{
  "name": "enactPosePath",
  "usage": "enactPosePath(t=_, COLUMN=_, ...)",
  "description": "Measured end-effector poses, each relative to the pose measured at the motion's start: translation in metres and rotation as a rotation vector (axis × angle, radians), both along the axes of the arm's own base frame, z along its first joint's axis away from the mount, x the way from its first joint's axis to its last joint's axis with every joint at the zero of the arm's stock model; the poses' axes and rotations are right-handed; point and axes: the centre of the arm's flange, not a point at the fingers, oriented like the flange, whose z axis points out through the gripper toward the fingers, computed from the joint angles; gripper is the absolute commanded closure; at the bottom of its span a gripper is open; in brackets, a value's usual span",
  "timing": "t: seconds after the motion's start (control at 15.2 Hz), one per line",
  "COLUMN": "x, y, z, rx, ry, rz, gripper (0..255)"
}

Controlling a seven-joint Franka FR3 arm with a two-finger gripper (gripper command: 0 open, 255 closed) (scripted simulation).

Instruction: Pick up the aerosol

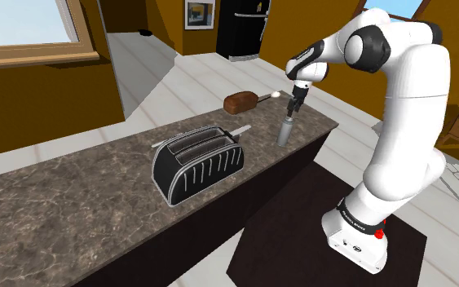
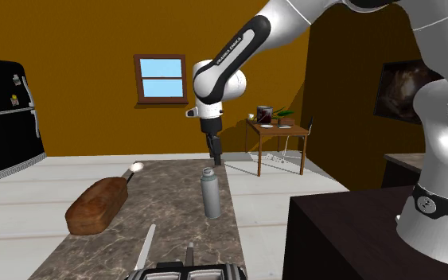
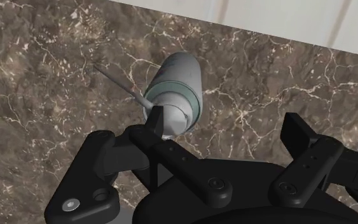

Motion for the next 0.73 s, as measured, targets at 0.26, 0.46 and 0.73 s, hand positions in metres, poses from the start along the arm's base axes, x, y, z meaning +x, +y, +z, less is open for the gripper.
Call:
enactPosePath(t=0.26, x=0.017, y=-0.036, z=-0.033, rx=-0.001, ry=0.01, rz=0.01, gripper=0)
enactPosePath(t=0.46, x=0.02, y=-0.039, z=-0.048, rx=0.0, ry=0.012, rz=0.012, gripper=0)
enactPosePath(t=0.73, x=0.019, y=-0.039, z=-0.07, rx=-0.001, ry=0.012, rz=0.013, gripper=0)
